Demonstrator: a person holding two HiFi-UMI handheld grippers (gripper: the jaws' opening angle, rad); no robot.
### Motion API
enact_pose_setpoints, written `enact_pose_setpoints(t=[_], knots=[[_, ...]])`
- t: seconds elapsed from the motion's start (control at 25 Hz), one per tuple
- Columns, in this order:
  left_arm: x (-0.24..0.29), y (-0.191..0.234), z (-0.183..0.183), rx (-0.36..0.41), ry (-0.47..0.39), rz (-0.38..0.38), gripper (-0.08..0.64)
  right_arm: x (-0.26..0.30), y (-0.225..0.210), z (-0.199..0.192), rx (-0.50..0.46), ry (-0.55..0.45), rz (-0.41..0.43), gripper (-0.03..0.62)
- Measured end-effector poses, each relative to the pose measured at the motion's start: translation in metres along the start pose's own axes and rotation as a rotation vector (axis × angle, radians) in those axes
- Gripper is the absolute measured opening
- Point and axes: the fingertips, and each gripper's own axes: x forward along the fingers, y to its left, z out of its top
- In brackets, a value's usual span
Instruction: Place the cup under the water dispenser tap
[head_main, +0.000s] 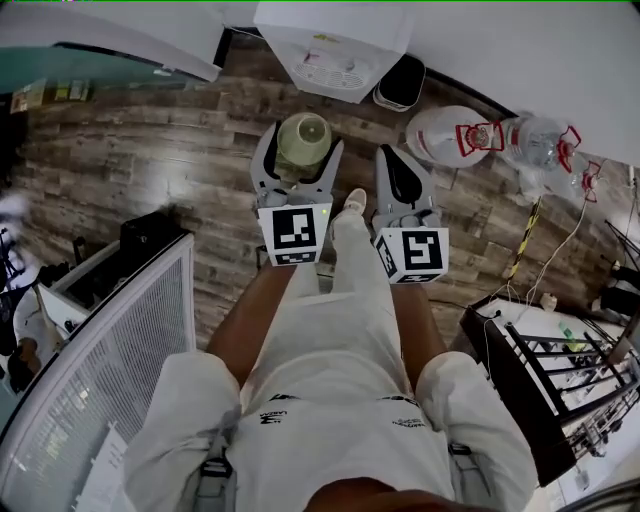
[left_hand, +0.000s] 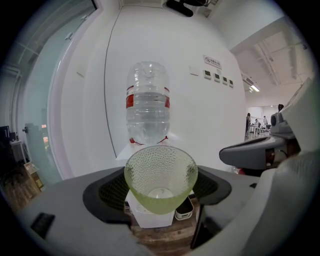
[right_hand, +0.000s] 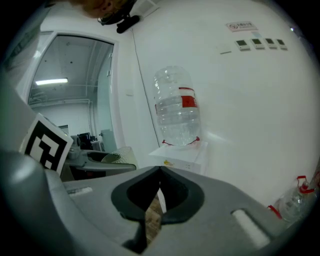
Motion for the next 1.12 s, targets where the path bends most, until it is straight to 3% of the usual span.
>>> enact_pose_setpoints(t=[0.52, 1.12], knots=[[0.078, 0.028, -0.084, -0.022, 0.032, 0.011, 0.373, 0.057, -0.014, -0.085, 0.024, 0.047, -0.027, -0.002], [0.151, 0.056, -0.167, -0.071, 0.069, 0.052, 0.373, 0.107, -0.039, -0.117, 0.000, 0.052, -0.043, -0.002]])
